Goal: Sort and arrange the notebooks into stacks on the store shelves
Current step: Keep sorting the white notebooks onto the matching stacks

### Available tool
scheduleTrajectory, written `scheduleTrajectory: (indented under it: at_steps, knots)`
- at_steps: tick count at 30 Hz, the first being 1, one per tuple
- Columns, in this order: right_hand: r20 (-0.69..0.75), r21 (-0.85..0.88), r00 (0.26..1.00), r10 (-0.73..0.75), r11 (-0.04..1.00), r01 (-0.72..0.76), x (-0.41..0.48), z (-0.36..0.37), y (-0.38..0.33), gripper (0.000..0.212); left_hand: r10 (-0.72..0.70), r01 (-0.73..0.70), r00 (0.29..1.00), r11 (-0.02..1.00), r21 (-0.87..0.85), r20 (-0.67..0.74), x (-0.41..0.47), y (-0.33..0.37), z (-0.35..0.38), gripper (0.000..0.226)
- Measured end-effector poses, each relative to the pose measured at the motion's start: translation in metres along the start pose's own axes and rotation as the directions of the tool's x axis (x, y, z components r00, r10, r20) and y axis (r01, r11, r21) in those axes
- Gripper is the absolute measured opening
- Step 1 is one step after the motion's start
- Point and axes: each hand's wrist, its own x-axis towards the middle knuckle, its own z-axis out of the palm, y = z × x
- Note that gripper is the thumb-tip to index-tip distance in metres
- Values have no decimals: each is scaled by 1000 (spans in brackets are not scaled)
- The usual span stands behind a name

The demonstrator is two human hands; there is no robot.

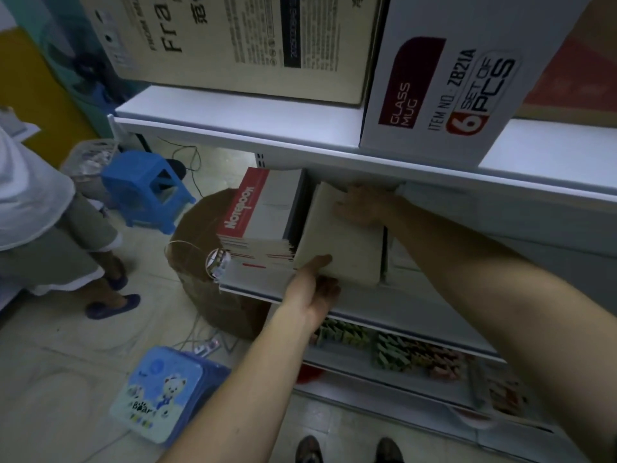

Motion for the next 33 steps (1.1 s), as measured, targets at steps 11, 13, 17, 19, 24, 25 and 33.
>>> scheduleTrajectory:
  at_steps: [11,13,17,19,24,25,33]
  knots:
    - [82,172,993,84,980,-98,9,9,-8,122,98,-100,992,995,-29,-78,10,-13,6,41]
    - [93,182,993,77,979,-93,4,13,-9,125,112,-118,987,992,-53,-111,8,-19,8,50]
    - [164,176,983,83,978,-112,3,5,-8,134,111,-122,989,985,-118,-101,0,-25,7,54]
    - [157,212,982,103,968,-135,4,3,-7,130,99,-110,991,985,-130,-92,-3,-25,2,54]
    - [98,270,986,133,950,-155,7,9,-14,105,54,-62,996,993,-102,-75,-6,-28,-12,41]
    - [74,232,989,125,963,-139,8,10,-15,102,60,-67,996,993,-97,-72,-6,-28,-13,42]
    - [121,276,981,150,944,-178,8,12,-15,107,89,-102,992,984,-149,-92,-3,-33,-7,47]
